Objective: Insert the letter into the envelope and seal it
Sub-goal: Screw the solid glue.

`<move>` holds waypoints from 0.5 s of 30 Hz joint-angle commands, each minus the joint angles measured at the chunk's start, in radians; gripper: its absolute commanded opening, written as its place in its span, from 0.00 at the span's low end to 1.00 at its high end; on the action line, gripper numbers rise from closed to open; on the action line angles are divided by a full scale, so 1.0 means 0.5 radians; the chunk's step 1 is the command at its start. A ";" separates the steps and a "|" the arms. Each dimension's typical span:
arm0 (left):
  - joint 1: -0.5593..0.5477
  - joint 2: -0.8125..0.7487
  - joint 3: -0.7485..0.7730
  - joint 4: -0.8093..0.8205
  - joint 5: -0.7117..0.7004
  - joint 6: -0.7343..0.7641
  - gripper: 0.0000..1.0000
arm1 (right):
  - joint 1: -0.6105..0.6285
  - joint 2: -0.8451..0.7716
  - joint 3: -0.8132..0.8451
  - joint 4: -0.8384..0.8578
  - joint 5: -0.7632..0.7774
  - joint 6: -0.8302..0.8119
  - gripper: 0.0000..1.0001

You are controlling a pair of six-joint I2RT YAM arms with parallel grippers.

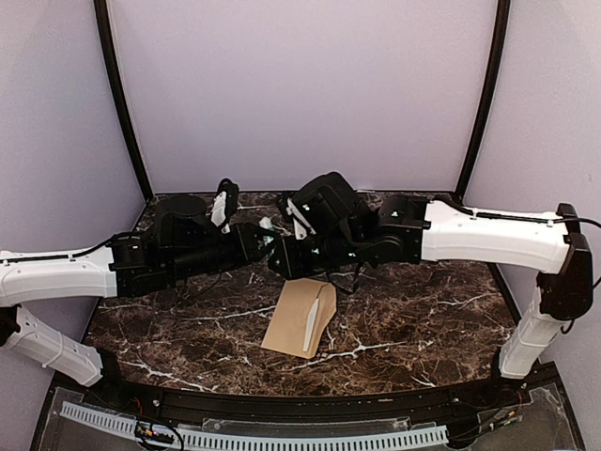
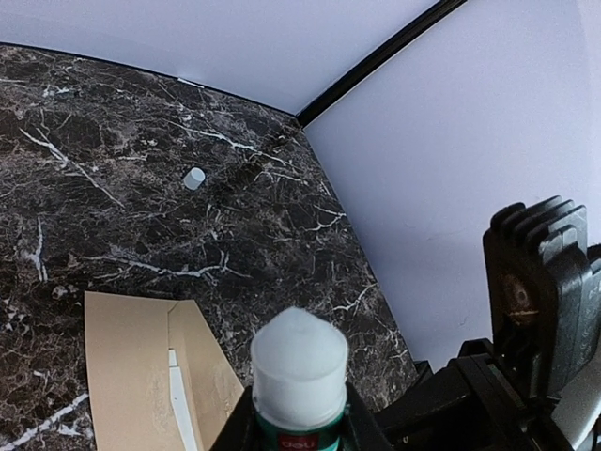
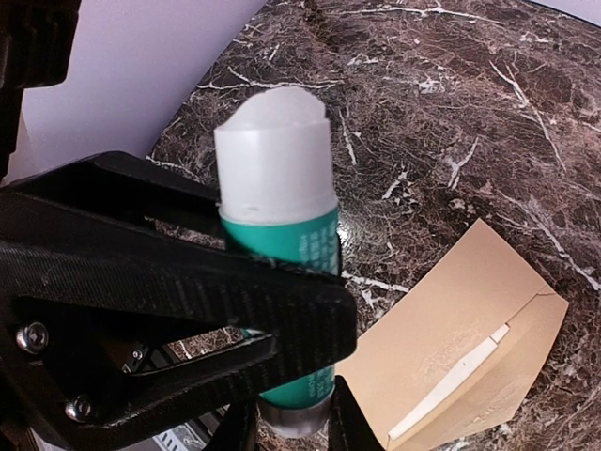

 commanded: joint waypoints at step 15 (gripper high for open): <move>0.139 -0.228 -0.031 0.377 0.871 0.032 0.00 | -0.130 -1.084 -1.072 1.117 -0.584 0.205 0.72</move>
